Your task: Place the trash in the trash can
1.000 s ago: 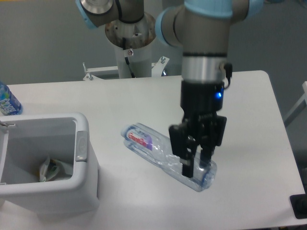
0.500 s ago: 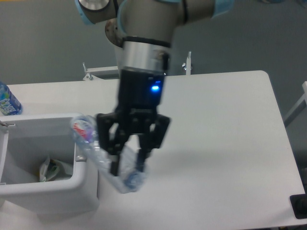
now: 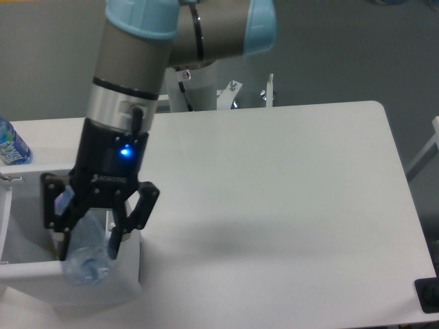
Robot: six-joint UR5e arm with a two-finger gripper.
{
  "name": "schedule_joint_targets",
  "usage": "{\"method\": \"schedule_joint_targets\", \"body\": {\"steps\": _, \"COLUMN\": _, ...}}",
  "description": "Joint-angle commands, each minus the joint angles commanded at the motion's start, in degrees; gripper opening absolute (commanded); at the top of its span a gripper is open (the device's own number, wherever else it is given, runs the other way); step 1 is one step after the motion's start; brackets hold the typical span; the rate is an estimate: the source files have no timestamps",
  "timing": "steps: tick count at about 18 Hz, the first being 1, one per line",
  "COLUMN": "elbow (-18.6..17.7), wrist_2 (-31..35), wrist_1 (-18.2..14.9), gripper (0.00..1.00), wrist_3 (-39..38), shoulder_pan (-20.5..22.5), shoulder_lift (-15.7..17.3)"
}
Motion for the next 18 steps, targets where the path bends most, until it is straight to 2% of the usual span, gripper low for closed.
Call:
{"method": "schedule_joint_targets", "body": {"steps": 5, "elbow": 0.0, "wrist_2": 0.3, "wrist_1": -0.1, "gripper": 1.00, "wrist_3": 2.4, "shoulder_pan": 0.1, "shoulder_lift": 0.4}}
{"method": "schedule_joint_targets", "body": {"steps": 9, "elbow": 0.3, "wrist_2": 0.8, "wrist_1": -0.3, "gripper": 1.00, "wrist_3": 4.7, "shoulder_pan": 4.1, "shoulder_lift": 0.7}}
{"method": "schedule_joint_targets", "body": {"steps": 11, "elbow": 0.3, "wrist_2": 4.3, "wrist_1": -0.4, "gripper": 1.00, "wrist_3": 7.3, "shoulder_pan": 6.8, "shoulder_lift": 1.7}}
{"method": "schedule_joint_targets", "body": {"steps": 13, "elbow": -1.0, "wrist_2": 9.7, "wrist_1": -1.1, "gripper": 1.00, "wrist_3": 9.8, "shoulder_pan": 7.7, "shoulder_lift": 3.2}}
{"method": "schedule_joint_targets", "body": {"steps": 16, "elbow": -5.2, "wrist_2": 16.7, "wrist_1": -3.3, "gripper": 1.00, "wrist_3": 17.2, "shoulder_pan": 8.7, "shoulder_lift": 5.9}}
{"method": "schedule_joint_targets", "body": {"steps": 18, "elbow": -6.8, "wrist_2": 17.1, "wrist_1": -7.3, "gripper": 1.00, "wrist_3": 25.9, "shoulder_pan": 10.2, "shoulder_lift": 7.6}}
